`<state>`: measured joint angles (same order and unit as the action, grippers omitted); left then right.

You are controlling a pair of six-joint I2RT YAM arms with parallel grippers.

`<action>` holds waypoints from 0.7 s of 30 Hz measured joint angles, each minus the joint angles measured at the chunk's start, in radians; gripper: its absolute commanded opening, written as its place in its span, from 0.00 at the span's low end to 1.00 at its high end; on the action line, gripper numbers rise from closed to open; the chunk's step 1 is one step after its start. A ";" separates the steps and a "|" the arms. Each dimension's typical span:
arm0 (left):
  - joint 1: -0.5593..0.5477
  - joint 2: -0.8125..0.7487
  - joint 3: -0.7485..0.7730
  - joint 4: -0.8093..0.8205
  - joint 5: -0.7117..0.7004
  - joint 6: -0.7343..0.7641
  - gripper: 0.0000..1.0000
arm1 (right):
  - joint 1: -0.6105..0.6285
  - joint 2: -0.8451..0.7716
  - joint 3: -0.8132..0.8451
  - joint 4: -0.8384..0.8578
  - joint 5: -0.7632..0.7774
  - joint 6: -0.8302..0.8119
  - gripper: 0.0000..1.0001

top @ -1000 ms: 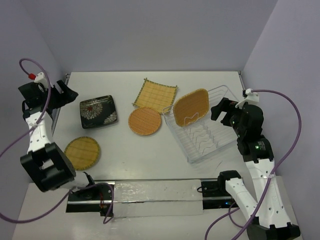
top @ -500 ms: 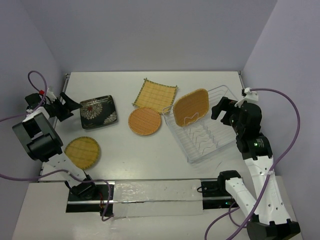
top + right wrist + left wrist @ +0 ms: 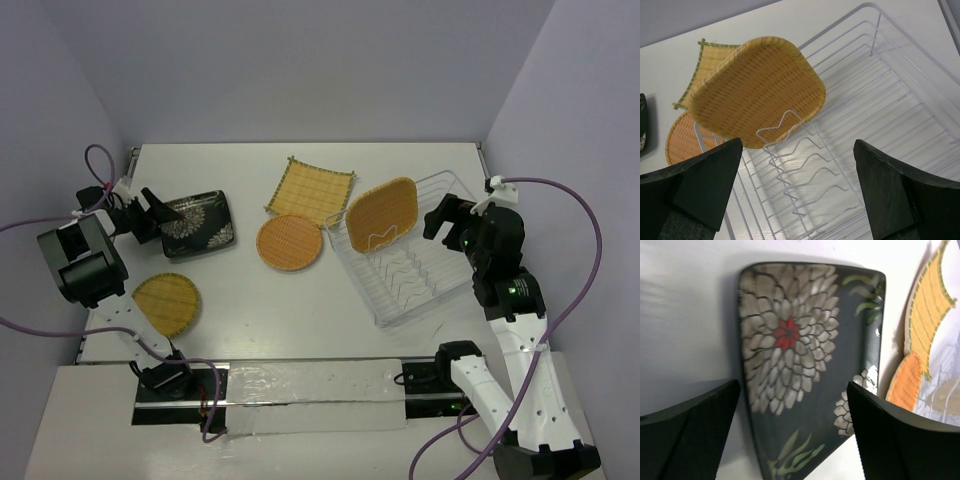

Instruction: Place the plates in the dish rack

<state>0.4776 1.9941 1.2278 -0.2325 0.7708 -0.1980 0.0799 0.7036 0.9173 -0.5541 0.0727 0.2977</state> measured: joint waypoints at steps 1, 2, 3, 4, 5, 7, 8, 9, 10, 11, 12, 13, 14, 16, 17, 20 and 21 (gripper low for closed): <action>-0.007 0.006 0.002 0.000 0.007 0.002 0.87 | 0.000 0.000 0.000 0.000 0.000 0.000 1.00; -0.012 0.012 0.005 0.000 0.013 0.005 0.85 | 0.000 0.000 0.000 0.000 0.000 0.000 1.00; -0.016 0.018 0.008 0.001 0.019 0.008 0.83 | 0.000 0.000 0.000 0.000 -0.001 0.000 1.00; -0.018 0.022 0.008 0.003 0.025 0.010 0.81 | 0.000 0.000 -0.001 0.001 -0.002 0.000 1.00; -0.019 0.026 0.008 0.006 0.031 0.011 0.78 | -0.001 0.000 -0.002 0.001 -0.002 0.000 1.00; -0.017 0.033 0.008 0.011 0.043 0.015 0.60 | -0.001 0.000 -0.003 0.000 -0.004 0.000 1.00; -0.017 0.035 0.007 0.012 0.046 0.017 0.47 | -0.001 0.000 -0.003 0.001 -0.005 0.000 1.00; -0.017 0.037 0.006 0.013 0.048 0.018 0.44 | -0.001 0.000 -0.003 0.001 -0.006 0.000 1.00; -0.018 0.039 0.005 0.015 0.038 0.024 0.35 | -0.002 -0.001 -0.003 0.001 -0.007 0.000 1.00; -0.017 0.045 0.005 0.014 0.034 0.026 0.29 | -0.002 -0.001 -0.003 0.000 -0.008 0.000 1.00; -0.017 0.056 0.002 0.012 0.029 0.029 0.17 | -0.002 -0.002 -0.003 0.000 -0.009 0.000 1.00; -0.017 0.069 -0.001 0.010 0.039 0.026 0.05 | -0.002 -0.004 -0.003 0.001 -0.008 0.000 1.00; -0.018 0.080 -0.002 0.007 0.057 0.017 0.01 | -0.002 -0.006 -0.003 0.000 -0.008 0.000 1.00; -0.018 0.085 -0.003 -0.003 0.080 -0.005 0.00 | -0.002 -0.013 -0.003 0.001 -0.008 0.000 1.00; -0.018 0.086 -0.003 -0.009 0.088 -0.010 0.00 | -0.002 -0.017 -0.003 0.001 -0.008 0.000 1.00; -0.018 0.086 -0.003 -0.018 0.094 -0.018 0.00 | -0.002 -0.032 -0.006 0.000 -0.008 0.000 1.00; -0.018 0.086 -0.003 -0.019 0.094 -0.021 0.00 | -0.002 -0.037 -0.007 0.000 -0.008 0.000 1.00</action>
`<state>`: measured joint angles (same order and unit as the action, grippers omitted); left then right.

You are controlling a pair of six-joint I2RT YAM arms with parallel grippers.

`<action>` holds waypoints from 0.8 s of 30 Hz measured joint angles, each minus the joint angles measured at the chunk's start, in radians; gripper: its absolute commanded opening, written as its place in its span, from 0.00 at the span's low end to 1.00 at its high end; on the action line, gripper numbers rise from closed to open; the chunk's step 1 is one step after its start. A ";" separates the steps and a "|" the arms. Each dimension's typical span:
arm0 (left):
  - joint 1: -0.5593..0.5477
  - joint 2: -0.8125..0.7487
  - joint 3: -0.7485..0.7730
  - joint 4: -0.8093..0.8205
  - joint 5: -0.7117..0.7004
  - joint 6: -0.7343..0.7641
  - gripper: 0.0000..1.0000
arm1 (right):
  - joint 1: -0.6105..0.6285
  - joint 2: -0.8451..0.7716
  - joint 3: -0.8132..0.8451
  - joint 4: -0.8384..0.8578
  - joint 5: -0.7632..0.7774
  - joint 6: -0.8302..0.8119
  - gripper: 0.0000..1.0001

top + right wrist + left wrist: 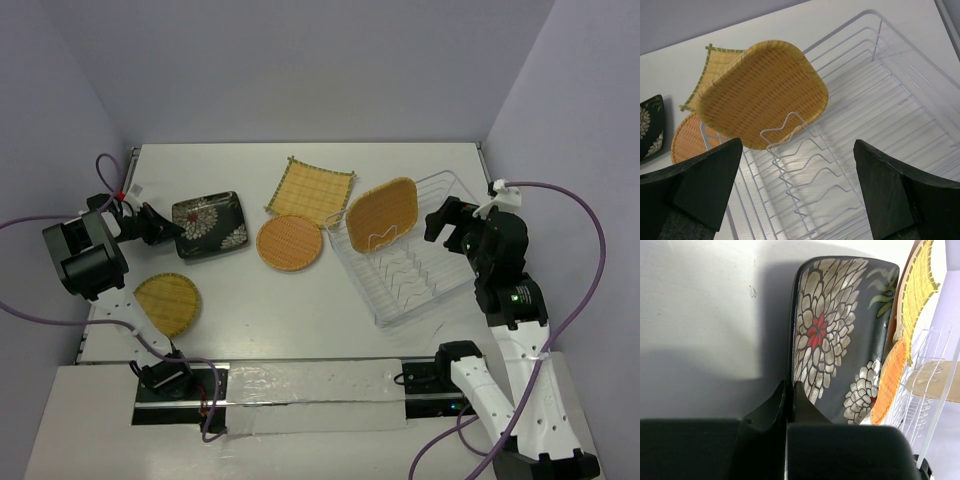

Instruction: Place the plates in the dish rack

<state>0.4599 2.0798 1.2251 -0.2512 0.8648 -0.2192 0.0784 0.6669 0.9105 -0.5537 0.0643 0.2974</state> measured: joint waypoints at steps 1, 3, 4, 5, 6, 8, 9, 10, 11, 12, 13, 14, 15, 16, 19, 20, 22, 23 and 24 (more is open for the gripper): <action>0.000 -0.001 0.000 -0.001 0.000 -0.004 0.00 | 0.000 -0.005 -0.001 0.000 0.000 0.000 1.00; -0.001 -0.016 -0.003 -0.001 -0.002 -0.013 0.00 | 0.000 -0.016 -0.002 0.000 0.000 0.000 1.00; -0.005 -0.037 -0.009 0.000 -0.012 -0.016 0.00 | 0.000 -0.021 -0.002 0.000 0.000 0.000 1.00; -0.009 -0.060 -0.014 -0.002 -0.030 -0.016 0.00 | 0.000 -0.026 -0.002 0.000 0.001 0.000 1.00; -0.015 -0.089 -0.017 -0.005 -0.058 -0.015 0.00 | 0.000 -0.029 -0.003 0.000 0.001 0.000 1.00; -0.029 -0.157 -0.019 -0.008 -0.112 -0.014 0.00 | 0.000 -0.036 -0.004 0.001 0.002 0.000 1.00; -0.034 -0.189 -0.018 -0.006 -0.134 -0.013 0.00 | 0.000 -0.040 -0.004 0.001 0.002 0.000 1.00; -0.044 -0.220 -0.018 -0.006 -0.158 -0.015 0.00 | 0.000 -0.043 -0.004 0.001 0.002 0.000 1.00; -0.057 -0.253 -0.018 -0.008 -0.187 -0.022 0.00 | 0.000 -0.046 -0.004 0.001 0.001 0.000 1.00; -0.076 -0.286 -0.018 -0.010 -0.221 -0.028 0.00 | 0.000 -0.047 -0.004 0.001 0.000 0.000 1.00; -0.103 -0.320 -0.013 -0.018 -0.260 -0.030 0.00 | 0.000 -0.047 -0.004 0.001 -0.001 0.000 1.00; -0.134 -0.351 -0.005 -0.031 -0.298 -0.031 0.00 | 0.000 -0.048 -0.004 0.001 -0.001 0.000 1.00; -0.166 -0.375 0.007 -0.047 -0.335 -0.032 0.00 | 0.000 -0.048 -0.004 0.001 -0.001 0.000 1.00; -0.204 -0.398 0.023 -0.066 -0.374 -0.034 0.00 | 0.000 -0.049 -0.005 0.001 -0.001 0.000 1.00; -0.315 -0.458 0.065 -0.119 -0.472 -0.039 0.00 | 0.000 -0.056 -0.007 0.001 -0.004 0.001 1.00; -0.347 -0.476 0.077 -0.133 -0.498 -0.039 0.00 | 0.000 -0.058 -0.008 0.001 -0.005 0.001 1.00; -0.400 -0.518 0.093 -0.166 -0.544 -0.047 0.00 | 0.000 -0.063 -0.008 0.001 -0.005 0.001 1.00; -0.427 -0.543 0.099 -0.184 -0.581 -0.044 0.00 | 0.000 -0.065 -0.009 0.001 -0.006 0.001 1.00; -0.454 -0.570 0.108 -0.203 -0.616 -0.039 0.00 | 0.000 -0.067 -0.009 0.001 -0.007 0.001 1.00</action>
<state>0.0063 1.5102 1.3333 -0.4544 0.2491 -0.2586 0.0784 0.6001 0.9015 -0.5529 0.0577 0.2986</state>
